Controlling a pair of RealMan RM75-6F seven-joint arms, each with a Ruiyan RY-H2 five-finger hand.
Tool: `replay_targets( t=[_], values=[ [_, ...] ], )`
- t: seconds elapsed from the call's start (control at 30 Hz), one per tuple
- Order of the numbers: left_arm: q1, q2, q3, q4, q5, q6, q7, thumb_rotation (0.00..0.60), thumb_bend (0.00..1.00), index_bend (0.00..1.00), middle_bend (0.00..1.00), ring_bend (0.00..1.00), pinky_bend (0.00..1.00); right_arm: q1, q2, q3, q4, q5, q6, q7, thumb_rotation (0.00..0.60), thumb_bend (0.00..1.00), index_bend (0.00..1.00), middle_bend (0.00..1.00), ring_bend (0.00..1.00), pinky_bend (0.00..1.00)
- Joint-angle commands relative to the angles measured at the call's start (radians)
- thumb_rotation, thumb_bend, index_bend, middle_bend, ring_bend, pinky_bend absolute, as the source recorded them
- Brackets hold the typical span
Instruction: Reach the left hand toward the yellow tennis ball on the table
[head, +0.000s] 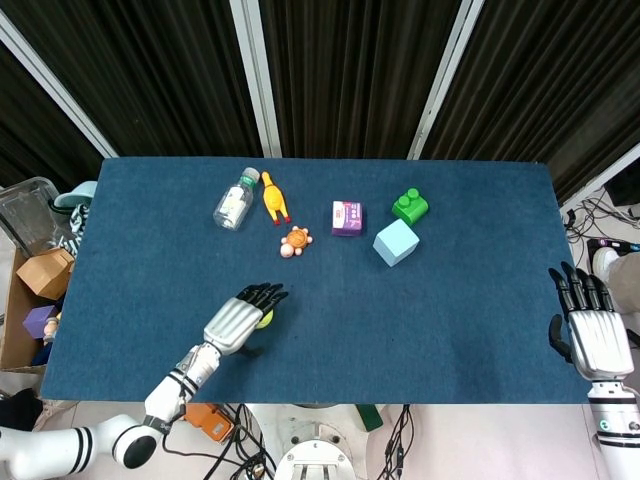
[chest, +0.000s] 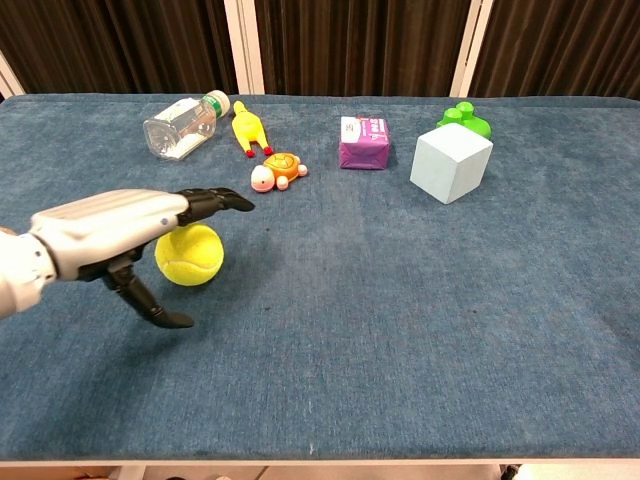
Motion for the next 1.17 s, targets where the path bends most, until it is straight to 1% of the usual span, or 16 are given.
replay_targets(
  t=[0.03,0.1,0.13,0.2,0.27,0.3,0.37,0.4,0.47,0.53,0.67,0.8,0.93,1.07,1.17],
  values=[
    [-0.025,-0.013,-0.011,0.031,-0.019,-0.021,0.022,0.600,0.14,0.16,0.09,0.01,0.17,0.000,0.000,0.000,0.000,0.000,-0.001,0.000,0.600,0.85,0.00,0.03,0.10,0.12],
    [-0.034,-0.013,-0.018,0.039,-0.034,-0.025,0.038,0.600,0.14,0.20,0.15,0.05,0.20,0.000,0.001,0.000,-0.001,0.000,0.000,0.001,0.600,0.85,0.00,0.03,0.10,0.12],
    [-0.037,-0.011,-0.021,0.037,-0.042,-0.021,0.047,0.600,0.15,0.24,0.20,0.10,0.24,0.000,0.001,0.000,0.000,0.000,0.001,0.001,0.600,0.85,0.00,0.03,0.10,0.12],
    [-0.038,-0.004,-0.018,0.027,-0.053,-0.020,0.051,0.600,0.17,0.32,0.32,0.23,0.35,0.000,0.001,0.001,0.000,0.003,-0.001,0.003,0.600,0.85,0.00,0.03,0.10,0.12],
    [-0.039,0.004,-0.015,0.024,-0.061,-0.014,0.068,0.600,0.22,0.43,0.43,0.36,0.53,0.002,0.001,0.001,0.000,0.005,-0.005,0.004,0.600,0.85,0.00,0.03,0.10,0.12],
    [-0.039,0.006,-0.015,0.022,-0.066,-0.012,0.068,0.600,0.24,0.45,0.46,0.39,0.57,0.002,0.001,0.001,-0.001,0.004,-0.005,0.002,0.600,0.85,0.00,0.03,0.10,0.12],
    [-0.040,0.015,-0.023,0.019,-0.079,0.001,0.078,0.600,0.31,0.51,0.52,0.45,0.68,0.001,0.001,0.001,-0.002,0.001,-0.001,0.001,0.600,0.85,0.00,0.03,0.10,0.12],
    [-0.042,0.021,-0.027,0.014,-0.079,0.009,0.085,0.600,0.33,0.52,0.54,0.47,0.70,0.000,0.000,0.001,-0.003,0.002,0.000,0.001,0.600,0.85,0.00,0.03,0.10,0.12],
    [-0.045,0.044,-0.041,-0.013,-0.078,0.029,0.094,0.600,0.40,0.58,0.59,0.53,0.78,0.000,0.001,0.000,-0.003,0.004,-0.001,0.002,0.600,0.85,0.00,0.03,0.10,0.12],
    [-0.050,0.083,-0.057,-0.054,-0.074,0.049,0.114,0.600,0.44,0.60,0.62,0.57,0.83,0.000,0.001,0.002,-0.002,0.006,-0.001,0.004,0.600,0.85,0.00,0.03,0.10,0.12],
    [-0.060,0.182,-0.091,-0.161,-0.091,0.070,0.162,0.600,0.44,0.61,0.63,0.58,0.83,0.000,0.001,0.002,-0.003,0.007,-0.002,0.005,0.600,0.85,0.00,0.03,0.10,0.12],
    [-0.069,0.298,-0.121,-0.274,-0.106,0.101,0.256,0.600,0.42,0.61,0.63,0.58,0.83,0.000,0.000,0.001,-0.004,0.006,-0.001,0.005,0.600,0.85,0.00,0.03,0.10,0.12],
    [-0.075,0.397,-0.143,-0.378,-0.112,0.127,0.323,0.600,0.42,0.61,0.63,0.58,0.83,0.000,-0.001,0.001,-0.005,0.003,-0.001,0.000,0.600,0.85,0.00,0.03,0.11,0.12],
    [-0.080,0.471,-0.163,-0.456,-0.122,0.154,0.368,0.600,0.42,0.61,0.63,0.58,0.83,0.000,-0.001,0.000,-0.005,0.004,-0.001,-0.001,0.600,0.85,0.00,0.03,0.10,0.12],
    [-0.081,0.504,-0.164,-0.495,-0.131,0.166,0.386,0.600,0.41,0.61,0.63,0.58,0.83,0.001,-0.001,0.001,-0.005,0.005,-0.002,-0.001,0.600,0.85,0.00,0.03,0.10,0.12]
  ],
)
